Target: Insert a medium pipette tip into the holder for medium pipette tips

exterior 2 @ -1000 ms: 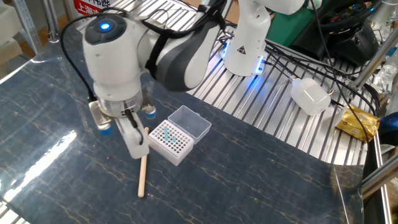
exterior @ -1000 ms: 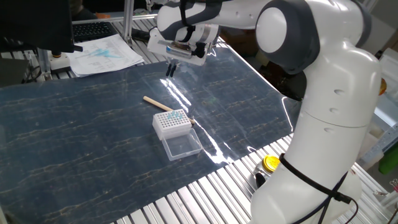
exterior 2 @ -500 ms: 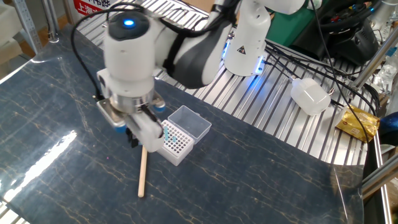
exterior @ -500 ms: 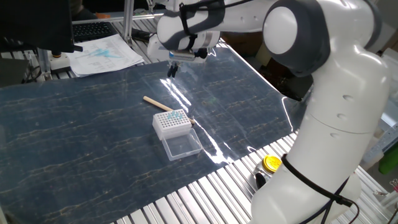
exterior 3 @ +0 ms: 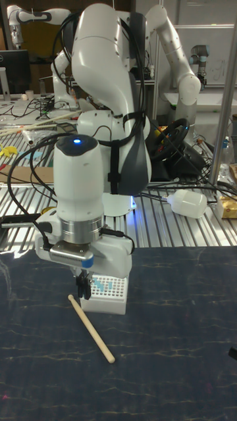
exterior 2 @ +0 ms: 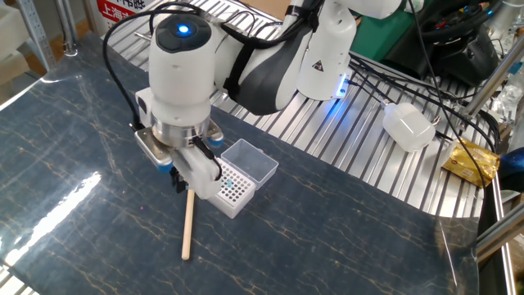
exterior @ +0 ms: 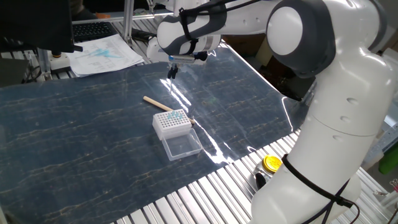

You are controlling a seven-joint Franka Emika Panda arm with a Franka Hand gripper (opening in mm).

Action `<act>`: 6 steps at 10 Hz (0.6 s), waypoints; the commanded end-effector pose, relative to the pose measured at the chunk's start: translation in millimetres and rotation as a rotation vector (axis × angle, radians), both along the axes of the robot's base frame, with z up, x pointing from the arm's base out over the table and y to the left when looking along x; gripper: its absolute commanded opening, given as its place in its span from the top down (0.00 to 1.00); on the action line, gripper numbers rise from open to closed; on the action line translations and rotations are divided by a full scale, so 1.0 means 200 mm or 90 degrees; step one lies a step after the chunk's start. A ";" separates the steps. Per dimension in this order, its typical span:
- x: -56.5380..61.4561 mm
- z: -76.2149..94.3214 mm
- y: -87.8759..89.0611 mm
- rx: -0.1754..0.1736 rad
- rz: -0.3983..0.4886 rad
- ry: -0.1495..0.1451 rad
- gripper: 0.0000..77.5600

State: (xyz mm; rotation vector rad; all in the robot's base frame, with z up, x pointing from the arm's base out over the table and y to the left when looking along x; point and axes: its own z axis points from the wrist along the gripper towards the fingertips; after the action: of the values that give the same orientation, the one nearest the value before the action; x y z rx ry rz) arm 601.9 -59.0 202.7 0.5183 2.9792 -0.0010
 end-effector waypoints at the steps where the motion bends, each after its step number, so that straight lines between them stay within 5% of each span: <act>1: 0.00 0.01 0.00 0.000 -0.021 -0.002 0.98; 6: 0.00 0.01 0.00 -0.001 -0.038 0.024 0.98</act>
State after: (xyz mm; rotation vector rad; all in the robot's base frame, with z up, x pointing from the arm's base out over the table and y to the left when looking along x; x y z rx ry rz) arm 601.9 -59.1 203.0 0.6339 2.9877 -0.0191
